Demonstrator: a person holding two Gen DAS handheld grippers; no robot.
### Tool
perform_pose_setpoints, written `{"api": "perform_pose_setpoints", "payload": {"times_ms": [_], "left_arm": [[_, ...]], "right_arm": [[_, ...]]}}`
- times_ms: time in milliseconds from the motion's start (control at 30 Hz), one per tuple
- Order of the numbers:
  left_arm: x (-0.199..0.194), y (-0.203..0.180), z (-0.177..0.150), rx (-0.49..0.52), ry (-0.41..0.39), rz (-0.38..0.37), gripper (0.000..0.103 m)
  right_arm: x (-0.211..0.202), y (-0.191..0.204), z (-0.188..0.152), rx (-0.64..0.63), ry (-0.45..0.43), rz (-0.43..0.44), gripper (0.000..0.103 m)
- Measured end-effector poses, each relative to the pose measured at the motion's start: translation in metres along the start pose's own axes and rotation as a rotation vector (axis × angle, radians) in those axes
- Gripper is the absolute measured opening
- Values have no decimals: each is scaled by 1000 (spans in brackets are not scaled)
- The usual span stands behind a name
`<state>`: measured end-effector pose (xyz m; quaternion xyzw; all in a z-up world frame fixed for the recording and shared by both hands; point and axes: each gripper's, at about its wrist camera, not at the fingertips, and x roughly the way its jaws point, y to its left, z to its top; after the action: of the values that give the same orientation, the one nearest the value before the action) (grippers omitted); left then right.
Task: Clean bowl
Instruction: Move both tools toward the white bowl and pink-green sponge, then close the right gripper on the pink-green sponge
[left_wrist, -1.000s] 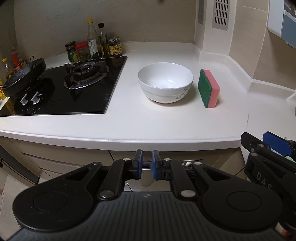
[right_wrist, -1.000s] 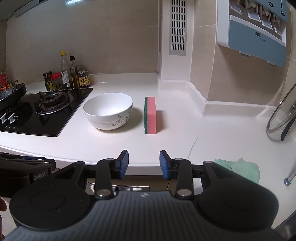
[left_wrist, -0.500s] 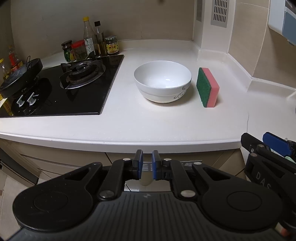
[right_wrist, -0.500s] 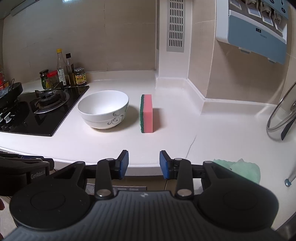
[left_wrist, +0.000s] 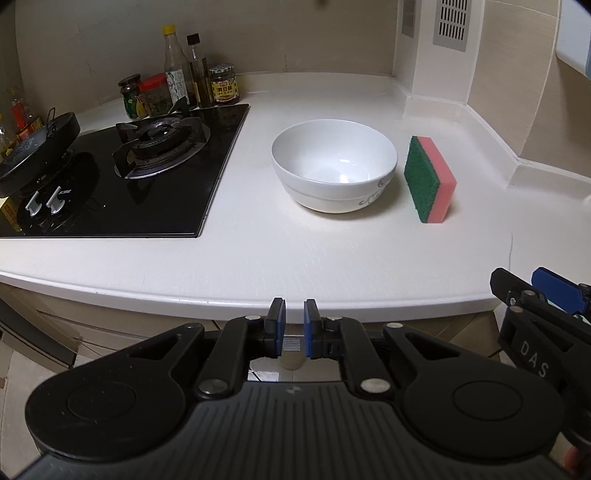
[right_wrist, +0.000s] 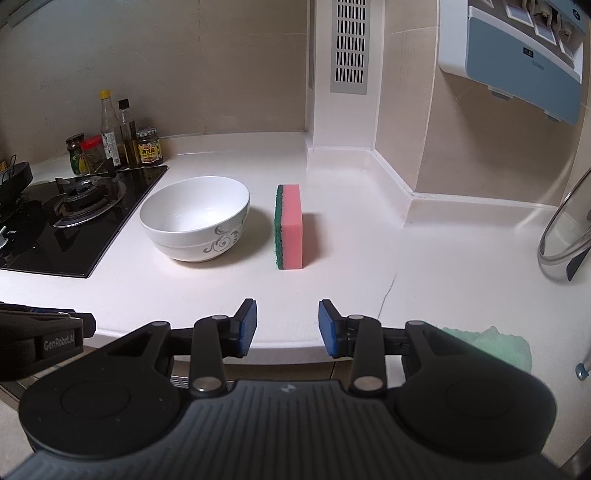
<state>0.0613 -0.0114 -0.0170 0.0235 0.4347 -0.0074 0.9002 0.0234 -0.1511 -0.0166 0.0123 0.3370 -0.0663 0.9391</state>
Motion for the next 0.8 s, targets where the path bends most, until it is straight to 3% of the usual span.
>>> {"api": "perform_pose_setpoints", "payload": {"times_ms": [800], "left_arm": [[52,21,67,0,-1,-10,11]], "right_arm": [[67,12,43,27,35,-43,32]]}}
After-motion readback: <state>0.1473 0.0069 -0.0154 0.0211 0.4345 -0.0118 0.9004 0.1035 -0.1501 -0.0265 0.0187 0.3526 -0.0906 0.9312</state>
